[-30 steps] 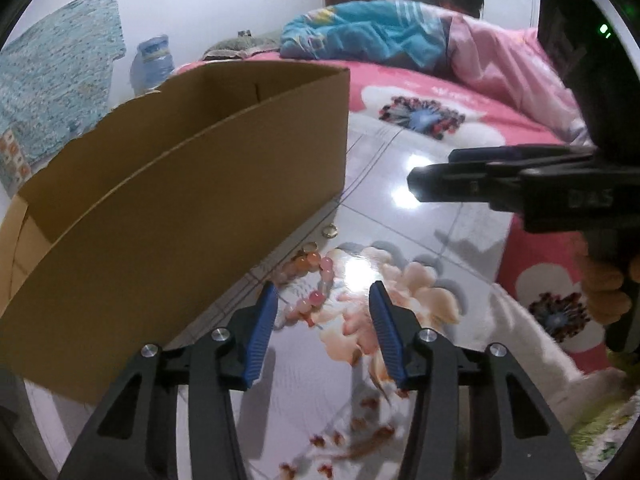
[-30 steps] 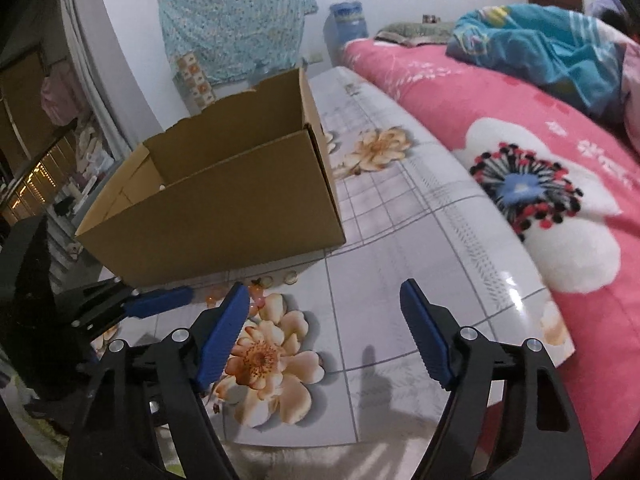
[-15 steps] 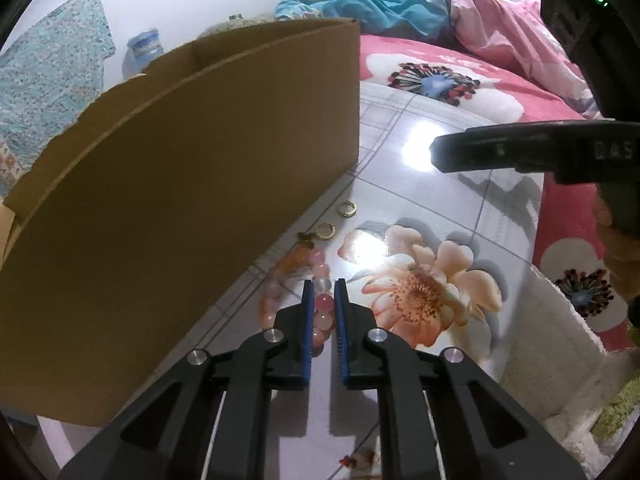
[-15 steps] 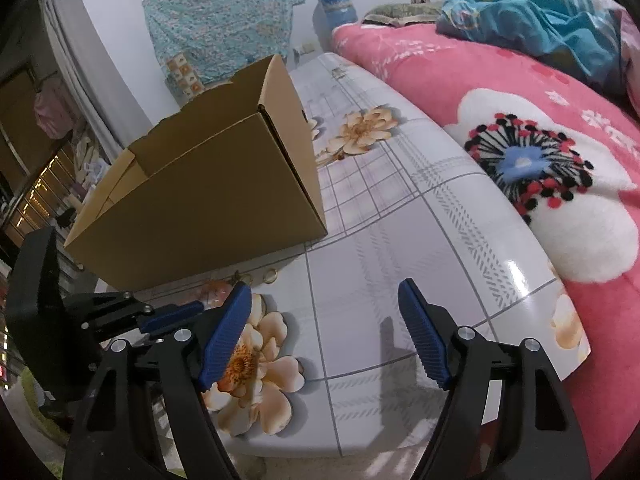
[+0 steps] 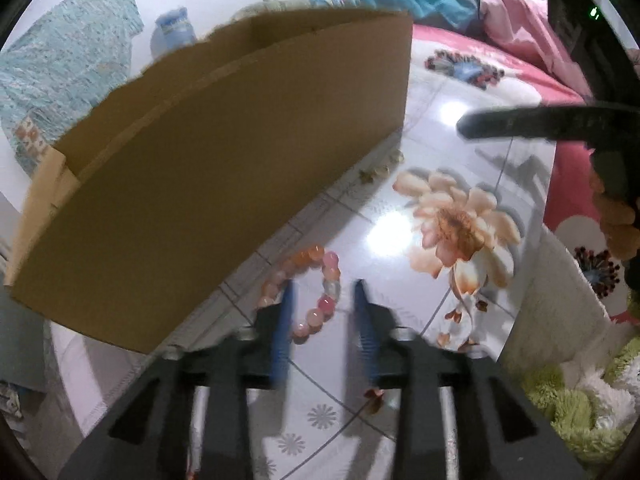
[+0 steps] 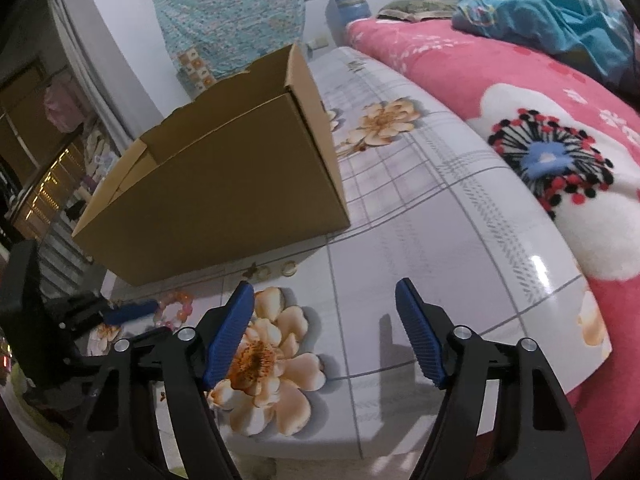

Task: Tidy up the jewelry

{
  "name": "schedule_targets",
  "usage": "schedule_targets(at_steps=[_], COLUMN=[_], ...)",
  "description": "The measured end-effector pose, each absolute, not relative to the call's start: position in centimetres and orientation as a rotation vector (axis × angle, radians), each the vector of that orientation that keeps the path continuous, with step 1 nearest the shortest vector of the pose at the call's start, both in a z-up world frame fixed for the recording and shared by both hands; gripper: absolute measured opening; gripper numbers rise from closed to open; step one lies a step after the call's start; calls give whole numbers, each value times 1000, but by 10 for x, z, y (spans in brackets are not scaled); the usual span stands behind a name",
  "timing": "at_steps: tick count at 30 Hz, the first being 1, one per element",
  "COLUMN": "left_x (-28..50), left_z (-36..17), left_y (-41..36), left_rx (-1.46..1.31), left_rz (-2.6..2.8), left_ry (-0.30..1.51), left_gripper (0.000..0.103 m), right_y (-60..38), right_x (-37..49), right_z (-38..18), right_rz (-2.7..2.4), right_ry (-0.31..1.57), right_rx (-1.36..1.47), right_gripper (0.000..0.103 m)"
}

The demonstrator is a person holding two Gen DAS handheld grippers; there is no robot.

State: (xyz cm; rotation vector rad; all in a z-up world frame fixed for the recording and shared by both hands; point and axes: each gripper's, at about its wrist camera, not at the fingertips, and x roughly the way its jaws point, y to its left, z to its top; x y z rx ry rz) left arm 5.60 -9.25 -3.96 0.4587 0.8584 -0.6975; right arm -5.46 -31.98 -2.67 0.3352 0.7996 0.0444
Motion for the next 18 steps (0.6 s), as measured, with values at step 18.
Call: schedule_targets(at_steps=[18], left_x=[97], left_z=[-51], left_y=[-166], left_rx=[507], left_rz=[-806], left_ry=[809], left_gripper=[19], right_y=[-317], right_x=[-46], right_z=[-36], right_rz=[67], right_ry=[813], right_rx=[309], right_gripper=[42])
